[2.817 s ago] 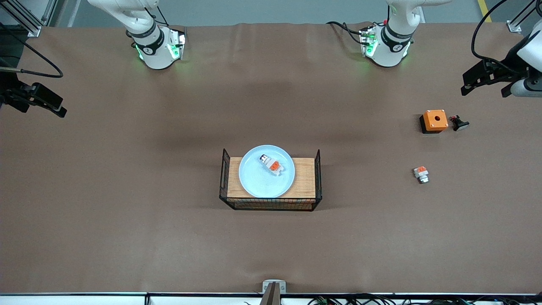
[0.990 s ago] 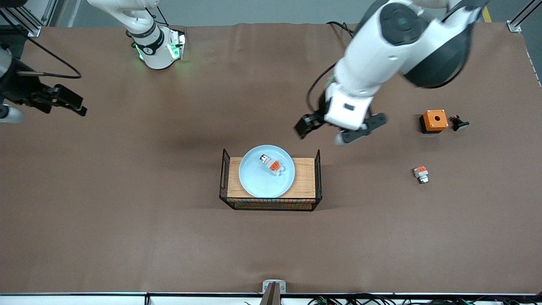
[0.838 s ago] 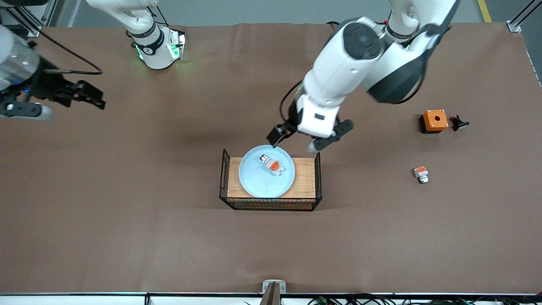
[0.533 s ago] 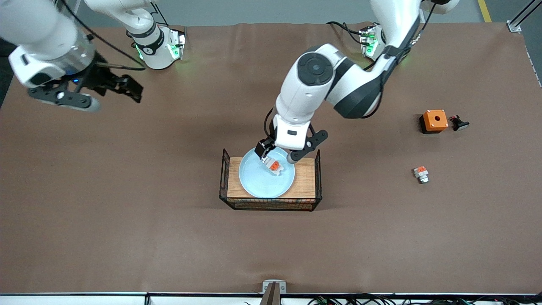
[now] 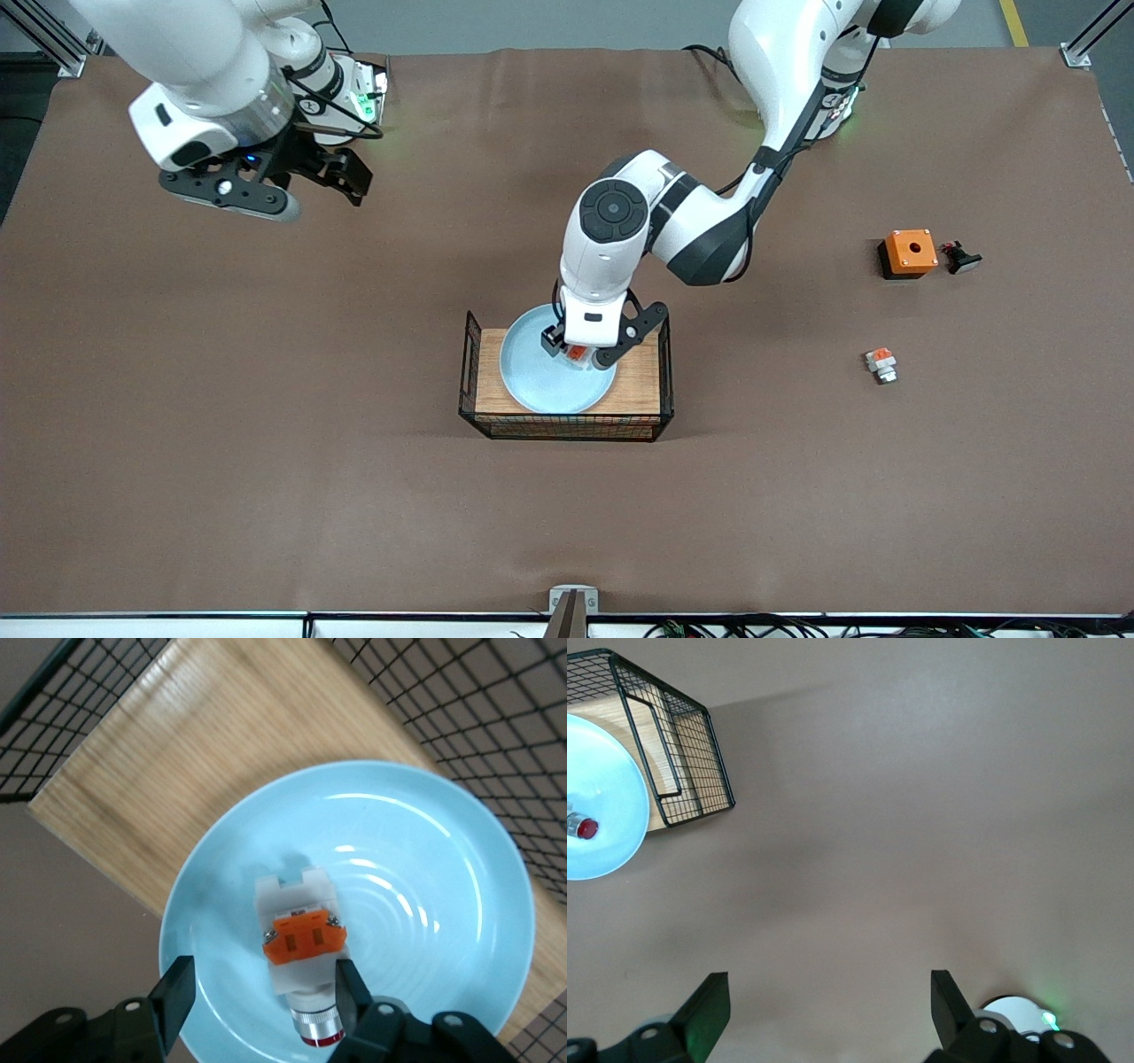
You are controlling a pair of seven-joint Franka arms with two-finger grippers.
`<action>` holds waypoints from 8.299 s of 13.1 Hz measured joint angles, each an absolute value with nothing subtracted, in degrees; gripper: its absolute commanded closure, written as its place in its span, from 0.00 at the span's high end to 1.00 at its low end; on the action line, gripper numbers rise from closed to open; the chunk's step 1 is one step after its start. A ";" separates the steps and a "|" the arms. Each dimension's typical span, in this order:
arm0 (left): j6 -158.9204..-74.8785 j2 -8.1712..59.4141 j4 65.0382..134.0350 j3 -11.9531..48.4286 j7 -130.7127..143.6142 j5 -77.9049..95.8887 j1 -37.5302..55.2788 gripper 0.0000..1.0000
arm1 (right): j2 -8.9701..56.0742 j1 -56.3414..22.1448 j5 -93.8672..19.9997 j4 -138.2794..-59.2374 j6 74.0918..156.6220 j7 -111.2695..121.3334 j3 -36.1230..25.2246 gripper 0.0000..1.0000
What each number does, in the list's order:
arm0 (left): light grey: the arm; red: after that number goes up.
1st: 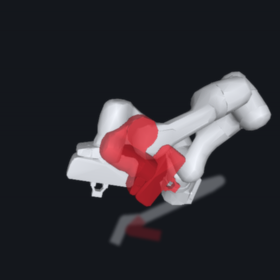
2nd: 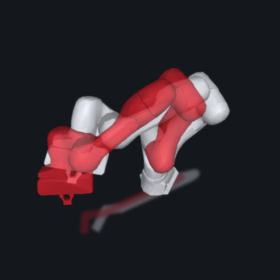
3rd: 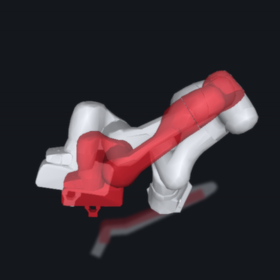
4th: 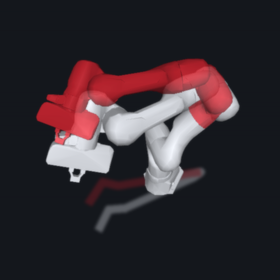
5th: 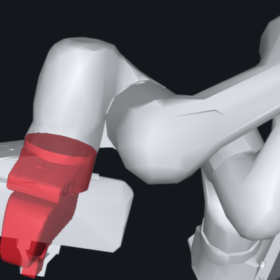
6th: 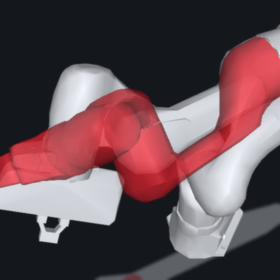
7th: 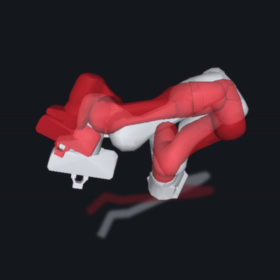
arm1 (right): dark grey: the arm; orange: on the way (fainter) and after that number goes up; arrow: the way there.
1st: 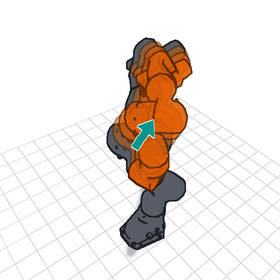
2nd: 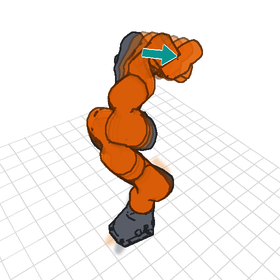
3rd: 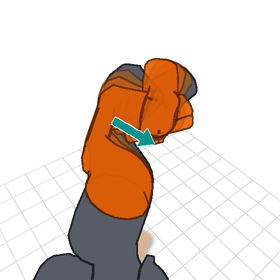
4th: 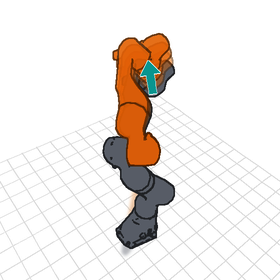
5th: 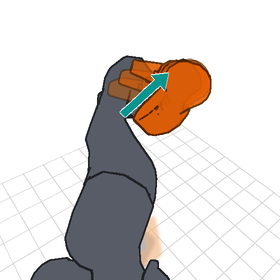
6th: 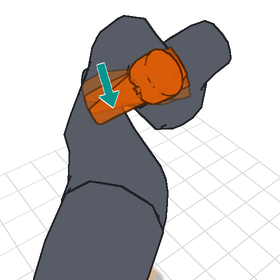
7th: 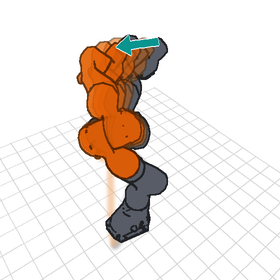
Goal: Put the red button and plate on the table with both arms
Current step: 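Lower the left gripper and grasp the white-orange button block, then lift the button with the left gripper while the right gripper reaches the plate, then set the button beside the other button while the right gripper grasps the plate, then lift the plate out of the tray with the right gripper and carry it aside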
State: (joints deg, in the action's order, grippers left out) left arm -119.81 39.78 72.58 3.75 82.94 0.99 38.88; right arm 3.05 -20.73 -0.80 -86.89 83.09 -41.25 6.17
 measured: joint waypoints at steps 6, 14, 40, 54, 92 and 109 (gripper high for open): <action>-122.63 40.15 72.32 3.58 83.01 0.99 39.25 0.74 | 6.22 -27.39 -0.79 -86.89 88.15 -53.24 6.18 1.00; -126.92 42.10 72.20 2.42 85.84 0.99 39.16 0.57 | 8.77 -28.01 2.92 -86.90 88.66 -53.79 5.62 0.99; -97.48 18.64 81.86 1.69 46.92 -2.83 12.27 0.01 | 22.98 -38.46 2.91 -87.21 115.73 -113.49 5.41 0.98; -131.45 29.98 103.34 1.58 3.54 -2.86 -10.59 0.02 | 31.87 -37.72 2.92 -86.81 122.78 -118.70 5.03 0.89; -95.82 3.38 92.37 11.25 6.68 -2.80 -14.60 1.00 | 28.13 -40.64 8.13 -74.54 100.89 -110.83 6.94 0.01; -84.26 -2.41 87.81 6.00 6.71 -5.02 -3.69 1.00 | 12.17 2.25 6.64 -80.10 80.42 -13.13 4.90 0.00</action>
State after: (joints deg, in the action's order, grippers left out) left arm -84.26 -2.41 87.81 6.00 6.71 -5.02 -3.69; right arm 12.17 2.25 6.64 -80.10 80.42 -13.13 4.90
